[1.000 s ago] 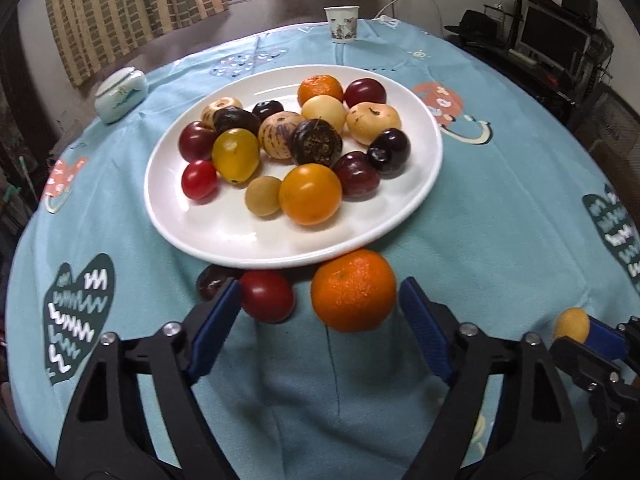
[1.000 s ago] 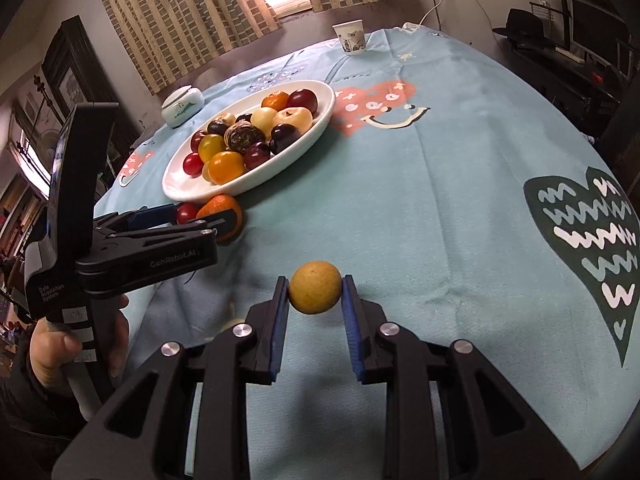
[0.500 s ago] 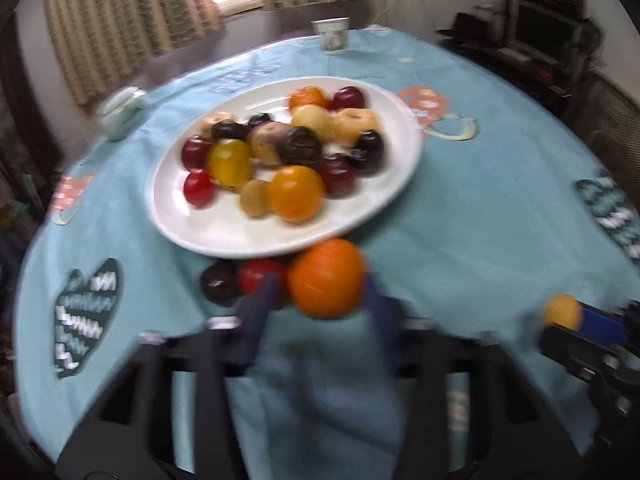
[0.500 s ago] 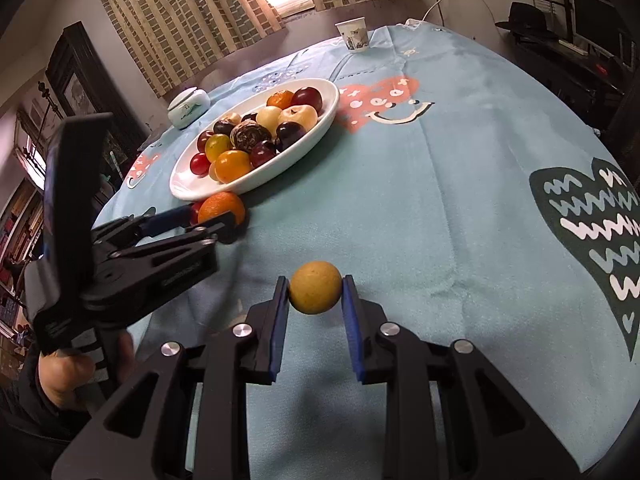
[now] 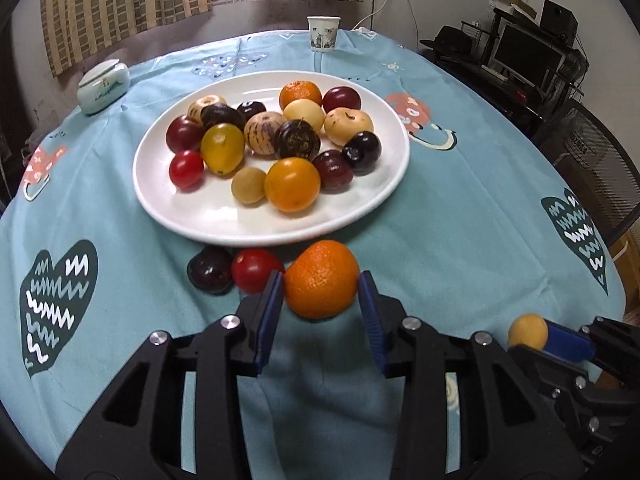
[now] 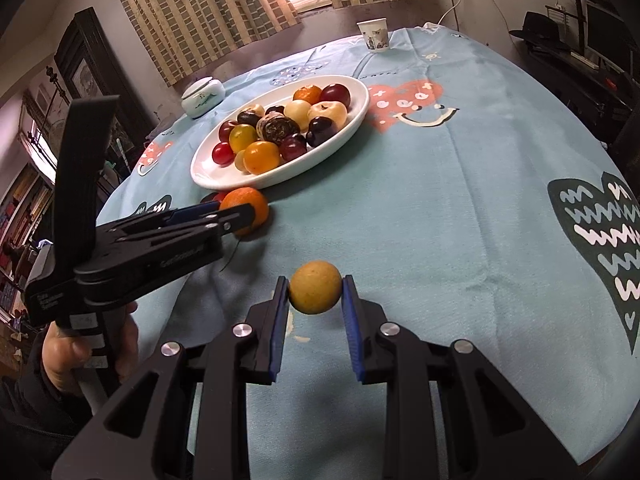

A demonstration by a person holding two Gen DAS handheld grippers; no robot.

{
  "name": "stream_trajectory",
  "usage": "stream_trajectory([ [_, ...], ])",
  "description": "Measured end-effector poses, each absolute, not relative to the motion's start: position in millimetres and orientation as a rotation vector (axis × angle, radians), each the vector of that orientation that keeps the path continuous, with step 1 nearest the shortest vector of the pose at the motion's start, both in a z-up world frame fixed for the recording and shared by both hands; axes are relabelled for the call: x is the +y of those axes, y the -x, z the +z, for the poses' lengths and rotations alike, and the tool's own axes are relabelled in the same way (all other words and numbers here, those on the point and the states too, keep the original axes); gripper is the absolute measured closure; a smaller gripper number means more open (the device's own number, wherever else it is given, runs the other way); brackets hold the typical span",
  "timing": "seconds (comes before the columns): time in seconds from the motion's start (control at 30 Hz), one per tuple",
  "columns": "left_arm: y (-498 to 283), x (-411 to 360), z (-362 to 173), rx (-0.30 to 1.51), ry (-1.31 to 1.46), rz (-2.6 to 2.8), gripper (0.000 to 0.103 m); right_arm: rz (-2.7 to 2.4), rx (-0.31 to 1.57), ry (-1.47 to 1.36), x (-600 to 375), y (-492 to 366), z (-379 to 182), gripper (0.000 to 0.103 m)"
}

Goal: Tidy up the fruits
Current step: 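Carry the pear and orange onto the plate and open both tools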

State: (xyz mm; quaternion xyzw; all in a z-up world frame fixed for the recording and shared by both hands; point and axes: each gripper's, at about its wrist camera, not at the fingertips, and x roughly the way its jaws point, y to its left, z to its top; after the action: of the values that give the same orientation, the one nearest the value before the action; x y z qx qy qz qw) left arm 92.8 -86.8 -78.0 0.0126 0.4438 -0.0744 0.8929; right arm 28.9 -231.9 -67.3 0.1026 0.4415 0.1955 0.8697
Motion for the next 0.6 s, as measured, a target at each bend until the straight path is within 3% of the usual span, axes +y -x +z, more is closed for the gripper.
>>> stream_trajectory([
  [0.6, -41, -25, -39, 0.837, 0.117, -0.205, 0.067, 0.439, 0.909, -0.175, -202, -35, -53, 0.076],
])
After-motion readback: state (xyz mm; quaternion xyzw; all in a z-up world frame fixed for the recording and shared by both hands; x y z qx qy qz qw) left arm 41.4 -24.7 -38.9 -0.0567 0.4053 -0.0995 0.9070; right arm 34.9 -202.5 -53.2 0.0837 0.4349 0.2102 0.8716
